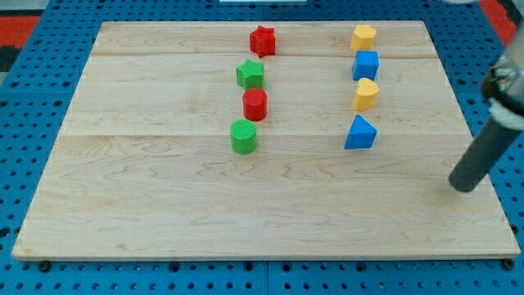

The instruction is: Move the yellow heart into the red circle

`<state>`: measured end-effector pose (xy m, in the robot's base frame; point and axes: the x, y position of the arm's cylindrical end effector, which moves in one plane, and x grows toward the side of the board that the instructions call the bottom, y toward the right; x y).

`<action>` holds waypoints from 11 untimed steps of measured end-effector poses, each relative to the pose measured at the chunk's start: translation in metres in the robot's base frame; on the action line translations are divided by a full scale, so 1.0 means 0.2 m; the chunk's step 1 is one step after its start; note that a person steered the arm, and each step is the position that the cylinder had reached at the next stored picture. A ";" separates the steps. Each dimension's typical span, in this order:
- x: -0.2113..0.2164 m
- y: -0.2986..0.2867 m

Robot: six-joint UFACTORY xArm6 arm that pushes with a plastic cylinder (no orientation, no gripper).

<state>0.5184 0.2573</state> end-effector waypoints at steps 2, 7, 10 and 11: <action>-0.72 -0.15; -0.83 -0.71; -0.64 -0.92; -0.64 -1.22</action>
